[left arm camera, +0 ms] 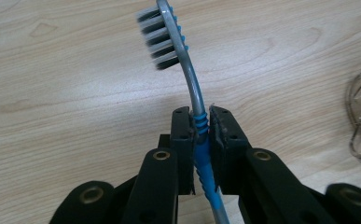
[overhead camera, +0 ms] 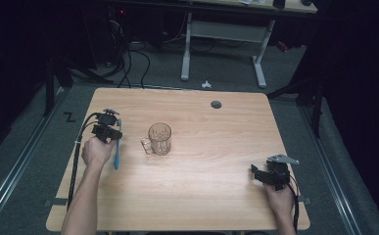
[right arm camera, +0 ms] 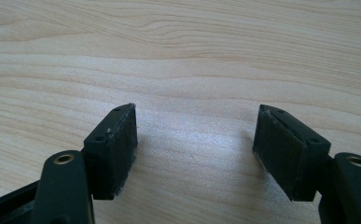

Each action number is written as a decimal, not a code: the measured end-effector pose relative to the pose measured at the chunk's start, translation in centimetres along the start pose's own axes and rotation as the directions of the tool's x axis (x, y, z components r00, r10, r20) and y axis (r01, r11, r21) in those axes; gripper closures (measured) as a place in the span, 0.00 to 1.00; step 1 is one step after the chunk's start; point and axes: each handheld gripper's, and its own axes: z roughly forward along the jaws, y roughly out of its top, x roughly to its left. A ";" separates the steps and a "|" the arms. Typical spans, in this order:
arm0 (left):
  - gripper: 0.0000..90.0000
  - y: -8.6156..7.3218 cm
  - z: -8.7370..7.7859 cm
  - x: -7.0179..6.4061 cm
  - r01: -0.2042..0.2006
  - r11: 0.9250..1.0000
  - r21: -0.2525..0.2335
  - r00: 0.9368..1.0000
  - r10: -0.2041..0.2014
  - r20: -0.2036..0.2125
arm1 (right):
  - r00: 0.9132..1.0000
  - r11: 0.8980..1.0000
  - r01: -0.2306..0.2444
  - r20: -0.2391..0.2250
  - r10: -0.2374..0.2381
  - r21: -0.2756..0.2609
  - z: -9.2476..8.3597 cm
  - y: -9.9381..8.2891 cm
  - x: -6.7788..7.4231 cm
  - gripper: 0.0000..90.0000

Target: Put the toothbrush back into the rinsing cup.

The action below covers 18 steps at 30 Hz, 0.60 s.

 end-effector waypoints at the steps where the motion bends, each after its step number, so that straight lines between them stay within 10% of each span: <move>1: 0.89 0.0 -0.1 -0.1 -0.002 1.000 -0.006 1.000 0.002 0.003 | 1.000 1.000 0.000 0.000 0.000 0.000 0.0 0.0 0.0 0.34; 18: 0.90 -0.5 -3.1 -0.8 -0.040 0.994 -0.101 0.998 0.044 0.039 | 1.000 1.000 -0.001 0.000 0.001 0.000 0.0 0.0 0.0 0.34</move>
